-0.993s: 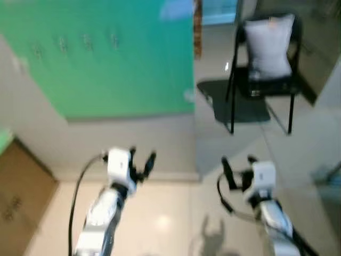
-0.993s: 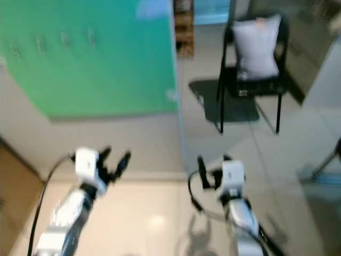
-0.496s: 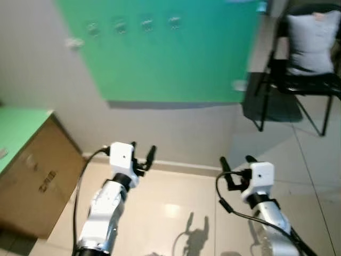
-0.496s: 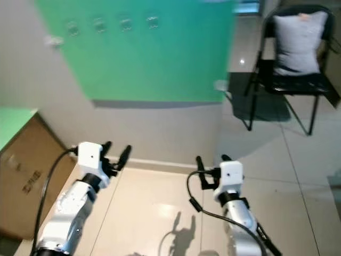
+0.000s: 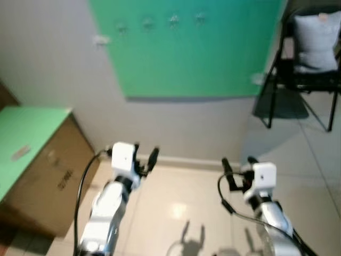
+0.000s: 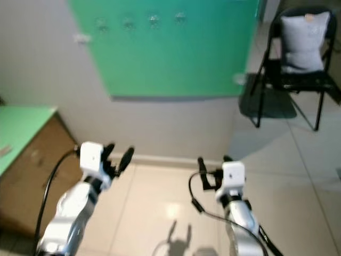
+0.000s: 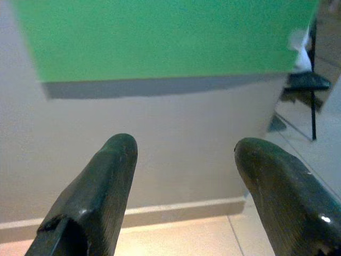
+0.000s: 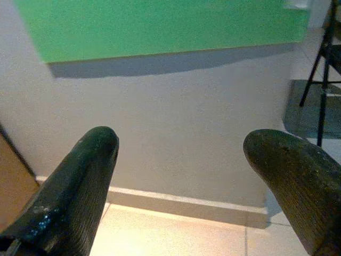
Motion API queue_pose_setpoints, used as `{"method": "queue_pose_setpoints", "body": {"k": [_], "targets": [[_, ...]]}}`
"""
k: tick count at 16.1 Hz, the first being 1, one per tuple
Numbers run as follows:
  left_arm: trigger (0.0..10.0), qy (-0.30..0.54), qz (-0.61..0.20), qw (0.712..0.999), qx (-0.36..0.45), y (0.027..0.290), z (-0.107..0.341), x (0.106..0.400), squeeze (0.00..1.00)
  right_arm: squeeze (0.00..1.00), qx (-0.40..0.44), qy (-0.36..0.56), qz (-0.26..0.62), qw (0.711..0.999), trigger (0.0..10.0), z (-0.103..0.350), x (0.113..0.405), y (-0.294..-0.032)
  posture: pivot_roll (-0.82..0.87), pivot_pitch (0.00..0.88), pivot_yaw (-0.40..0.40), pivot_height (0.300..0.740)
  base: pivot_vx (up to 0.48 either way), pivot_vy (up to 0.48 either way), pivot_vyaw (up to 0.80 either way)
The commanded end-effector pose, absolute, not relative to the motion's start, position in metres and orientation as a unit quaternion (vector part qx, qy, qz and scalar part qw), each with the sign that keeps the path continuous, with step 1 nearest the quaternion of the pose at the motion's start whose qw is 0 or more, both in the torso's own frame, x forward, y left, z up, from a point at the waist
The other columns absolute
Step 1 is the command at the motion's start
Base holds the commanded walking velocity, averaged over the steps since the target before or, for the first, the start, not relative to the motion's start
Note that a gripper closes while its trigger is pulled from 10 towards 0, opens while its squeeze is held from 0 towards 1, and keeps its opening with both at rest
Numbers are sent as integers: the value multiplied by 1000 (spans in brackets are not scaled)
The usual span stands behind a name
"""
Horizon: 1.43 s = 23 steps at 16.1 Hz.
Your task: Hang keys on a hook
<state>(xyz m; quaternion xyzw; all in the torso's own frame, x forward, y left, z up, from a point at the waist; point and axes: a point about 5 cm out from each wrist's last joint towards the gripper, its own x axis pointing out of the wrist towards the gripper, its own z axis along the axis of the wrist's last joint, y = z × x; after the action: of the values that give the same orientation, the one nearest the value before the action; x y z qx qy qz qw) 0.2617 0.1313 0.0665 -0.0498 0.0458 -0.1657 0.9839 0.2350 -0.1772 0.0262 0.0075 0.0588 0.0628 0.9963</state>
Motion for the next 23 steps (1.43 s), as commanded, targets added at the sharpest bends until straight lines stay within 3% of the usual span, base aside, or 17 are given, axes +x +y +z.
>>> {"method": "queue_pose_setpoints", "body": {"k": [1,4,7,17,19,23], "targets": [[10000,49,-136,988,-47,150,64,260,0,0,31,53,56,997,10000,29,238,-173,-241,0,132,736,0,480,0],[10000,56,-129,989,-37,166,57,253,0,0,31,56,-21,998,10000,26,234,-207,-246,0,130,736,0,480,0],[10000,47,-139,988,-39,171,61,254,0,0,7,53,-32,998,10000,26,229,-217,-242,0,129,736,0,480,0],[10000,58,-125,990,-32,183,55,258,0,0,23,32,-18,999,10000,32,229,-206,-244,2,129,736,0,480,0],[10000,70,-129,989,25,180,53,259,0,0,17,37,-5,999,10000,30,226,-201,-247,5,135,736,0,0,0],[10000,28,-150,987,-40,165,70,258,0,0,32,26,62,997,10000,34,225,-180,-249,20,141,736,465,0,0]]}}
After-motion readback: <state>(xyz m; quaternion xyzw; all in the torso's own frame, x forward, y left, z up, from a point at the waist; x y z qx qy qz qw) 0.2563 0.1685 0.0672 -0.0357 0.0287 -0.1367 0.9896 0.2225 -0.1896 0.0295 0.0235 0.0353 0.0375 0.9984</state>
